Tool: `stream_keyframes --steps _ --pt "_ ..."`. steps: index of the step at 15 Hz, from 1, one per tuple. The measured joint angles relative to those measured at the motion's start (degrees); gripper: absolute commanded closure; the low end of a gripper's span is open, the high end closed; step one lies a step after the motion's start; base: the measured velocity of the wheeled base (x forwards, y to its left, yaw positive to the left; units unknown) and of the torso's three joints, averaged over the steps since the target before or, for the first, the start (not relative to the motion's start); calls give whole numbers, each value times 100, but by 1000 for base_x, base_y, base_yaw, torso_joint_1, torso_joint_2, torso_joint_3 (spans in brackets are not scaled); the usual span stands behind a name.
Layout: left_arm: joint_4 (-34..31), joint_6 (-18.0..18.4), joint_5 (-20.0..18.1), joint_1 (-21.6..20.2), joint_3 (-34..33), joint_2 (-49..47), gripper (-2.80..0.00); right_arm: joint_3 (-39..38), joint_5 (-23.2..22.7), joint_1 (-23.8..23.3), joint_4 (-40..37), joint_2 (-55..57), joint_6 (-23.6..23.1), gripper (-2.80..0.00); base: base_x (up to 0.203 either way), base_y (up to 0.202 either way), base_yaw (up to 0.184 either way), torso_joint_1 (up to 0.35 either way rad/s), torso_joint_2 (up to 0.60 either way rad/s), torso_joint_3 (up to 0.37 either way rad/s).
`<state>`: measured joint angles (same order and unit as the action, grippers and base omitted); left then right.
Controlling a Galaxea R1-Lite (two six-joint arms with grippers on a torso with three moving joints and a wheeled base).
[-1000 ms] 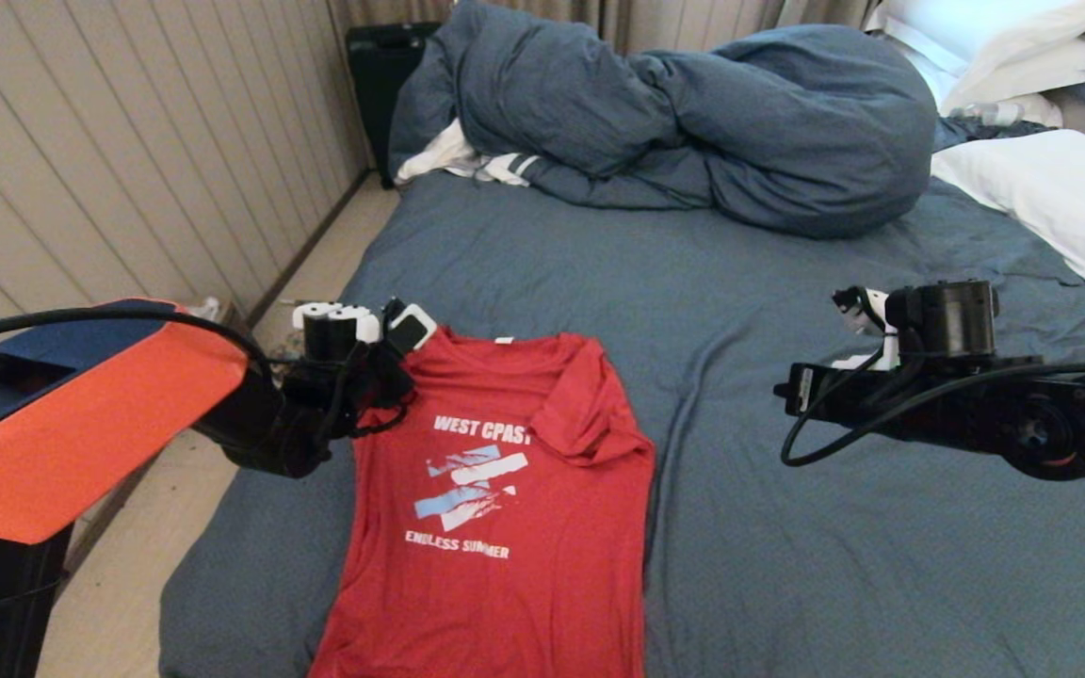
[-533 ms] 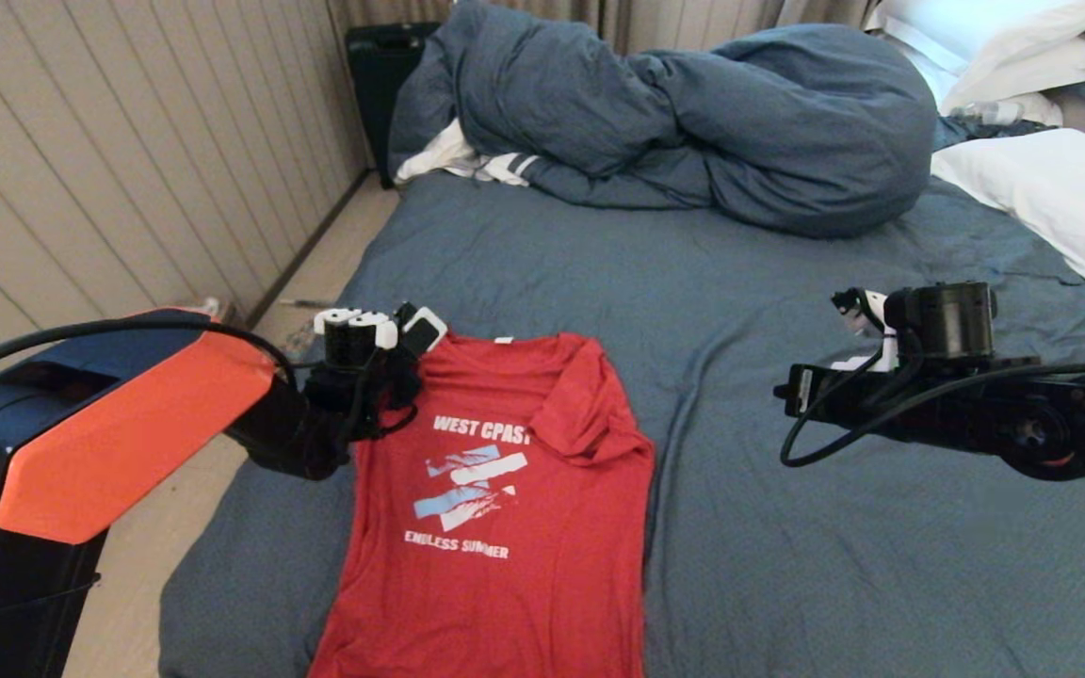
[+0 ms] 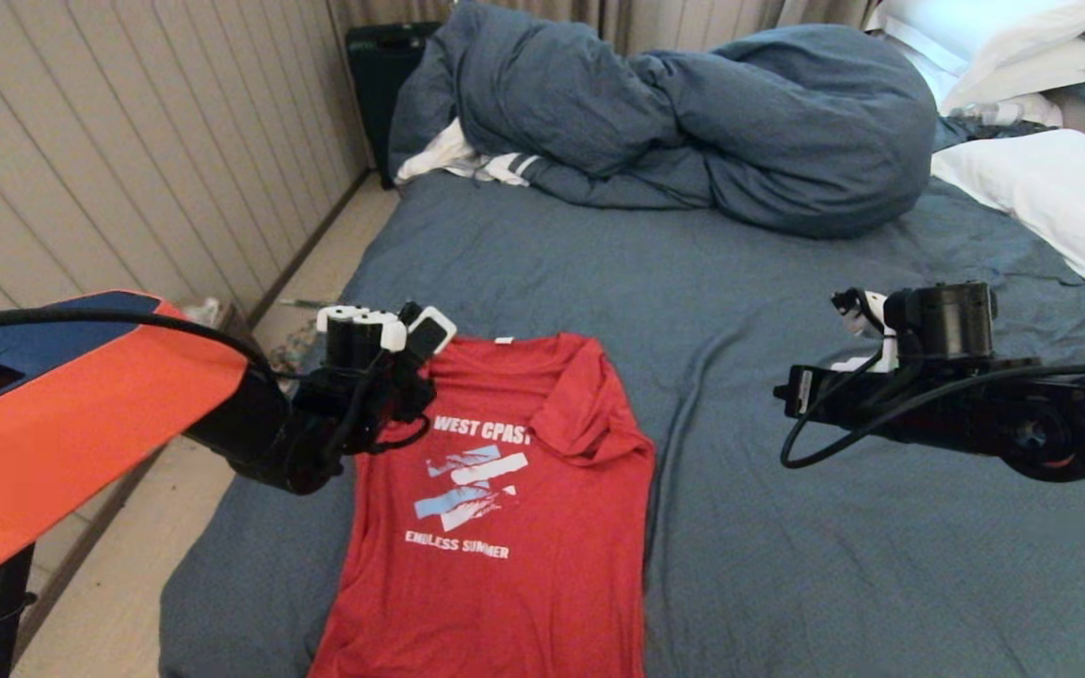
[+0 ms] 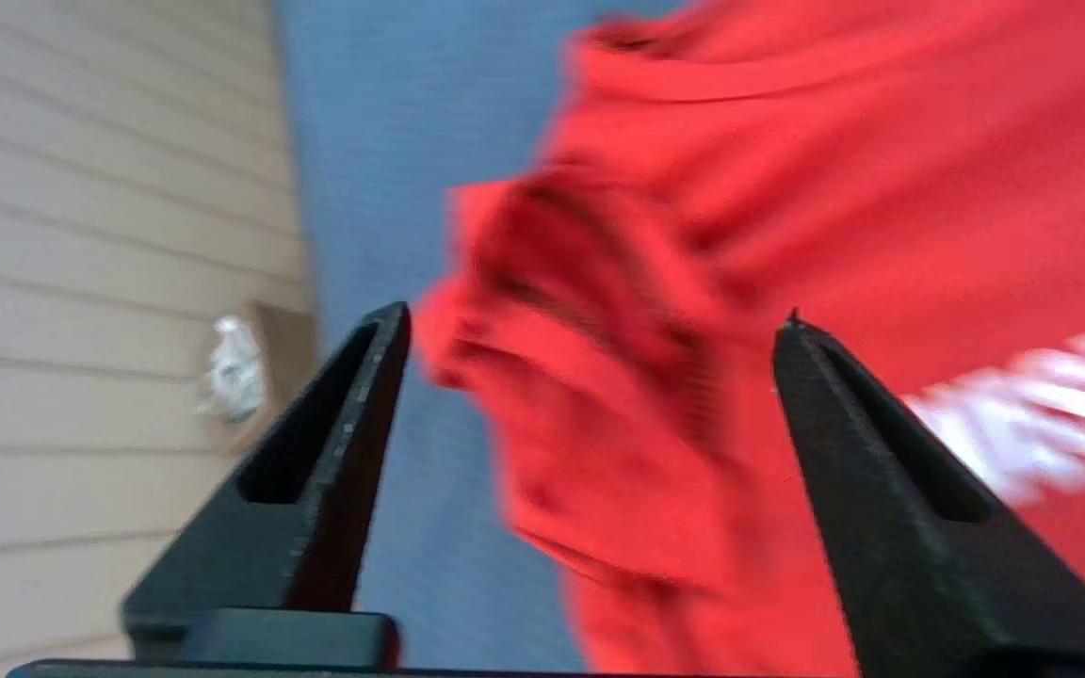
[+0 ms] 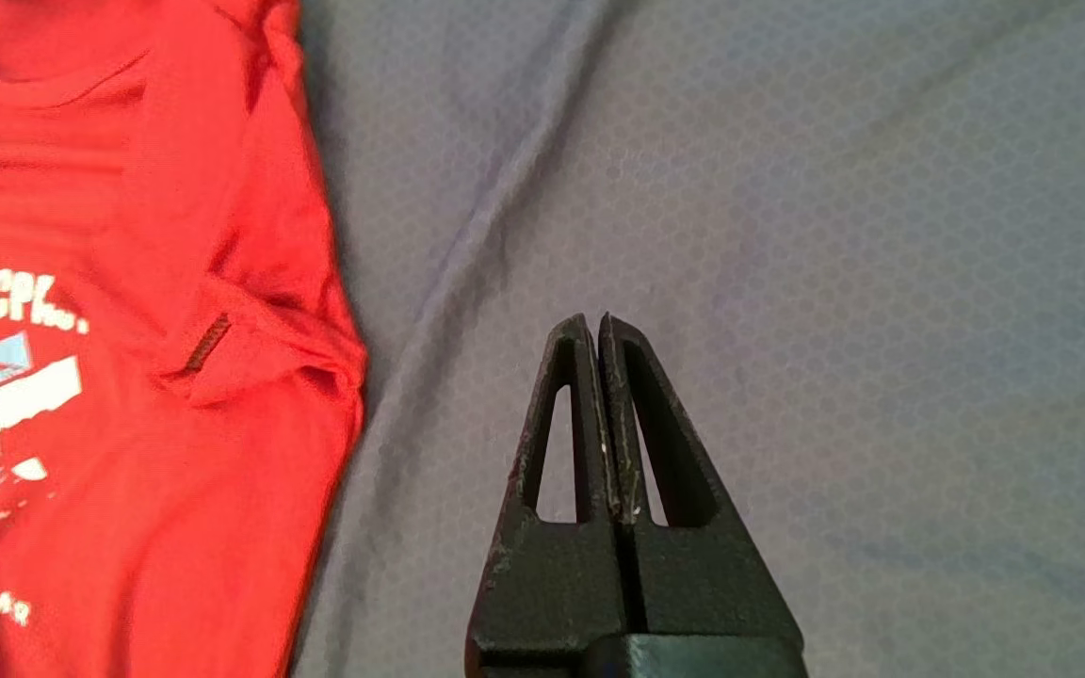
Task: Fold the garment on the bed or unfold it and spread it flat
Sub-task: Fold the red T-shirt
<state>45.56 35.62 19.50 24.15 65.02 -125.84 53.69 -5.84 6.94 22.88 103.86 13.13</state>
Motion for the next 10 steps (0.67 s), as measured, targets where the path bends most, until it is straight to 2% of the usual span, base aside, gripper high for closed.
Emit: stream_keyframes --steps 5,6,8,10 --pt "-104 -622 65 316 -301 438 -280 -9 0 -2 -1 -23 4 0 0 0 0 0 0 0" --pt "-248 -828 159 318 -248 576 0 -9 0 -2 0 -36 5 0 0 0 0 0 0 0" --pt "-832 -1409 307 194 -140 907 0 -13 0 -2 -1 -75 15 0 0 0 0 0 0 0" --pt "-1618 -2261 154 -78 -78 1304 0 -38 -18 2 -9 -115 37 0 0 0 0 0 0 0"
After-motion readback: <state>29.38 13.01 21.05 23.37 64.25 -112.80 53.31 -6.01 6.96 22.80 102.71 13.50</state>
